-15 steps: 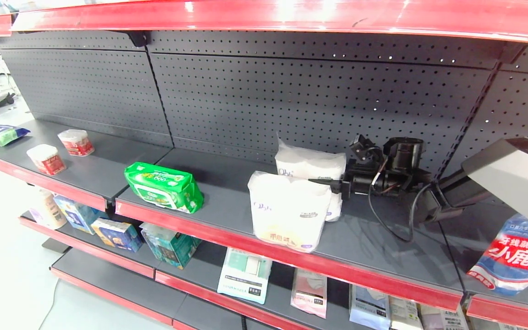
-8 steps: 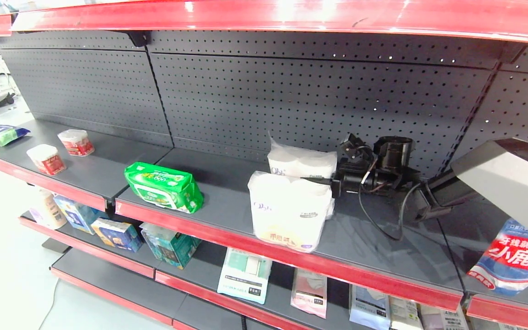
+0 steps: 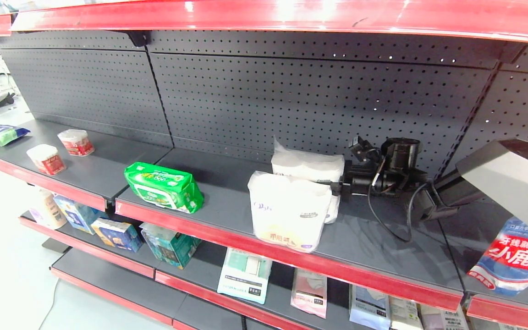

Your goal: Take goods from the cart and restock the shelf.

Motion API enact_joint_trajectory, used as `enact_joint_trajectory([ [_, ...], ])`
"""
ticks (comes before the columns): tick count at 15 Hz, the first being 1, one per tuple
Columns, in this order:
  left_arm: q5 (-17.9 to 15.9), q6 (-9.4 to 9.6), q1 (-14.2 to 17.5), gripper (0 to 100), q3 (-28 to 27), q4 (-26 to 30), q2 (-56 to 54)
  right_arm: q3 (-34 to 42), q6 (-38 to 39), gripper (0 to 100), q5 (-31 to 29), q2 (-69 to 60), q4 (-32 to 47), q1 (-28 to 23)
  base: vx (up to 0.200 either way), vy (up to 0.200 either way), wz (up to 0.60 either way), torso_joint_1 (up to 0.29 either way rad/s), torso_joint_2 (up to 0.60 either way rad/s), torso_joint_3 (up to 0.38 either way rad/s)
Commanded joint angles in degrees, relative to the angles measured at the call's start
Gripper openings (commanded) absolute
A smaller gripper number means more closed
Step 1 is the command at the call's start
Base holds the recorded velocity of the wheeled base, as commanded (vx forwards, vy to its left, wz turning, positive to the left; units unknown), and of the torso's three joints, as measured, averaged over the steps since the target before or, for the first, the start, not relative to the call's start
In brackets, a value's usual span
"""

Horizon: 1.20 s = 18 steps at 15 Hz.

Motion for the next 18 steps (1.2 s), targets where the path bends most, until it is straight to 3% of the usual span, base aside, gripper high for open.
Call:
enact_joint_trajectory([
  [1, 0.1, -0.01, 0.0, 100, 0.0, 0.0, 0.0, 0.4, -0.7, 0, -0.1, -0.1, 0.0, -0.2, 0.000, 0.000, 0.00, 0.000, 0.00, 0.000],
  [5, 0.0, -0.01, 0.0, 100, 0.0, 0.0, 0.0, 0.4, -0.7, 0, -4.2, -0.1, 0.0, -0.3, 0.000, 0.000, 0.00, 0.000, 0.00, 0.000],
  [18, 0.0, -0.01, 0.0, 100, 0.0, 0.0, 0.0, 2.1, -4.9, 0, -2.5, -0.5, 0.0, -1.9, 0.000, 0.000, 0.00, 0.000, 0.00, 0.000],
])
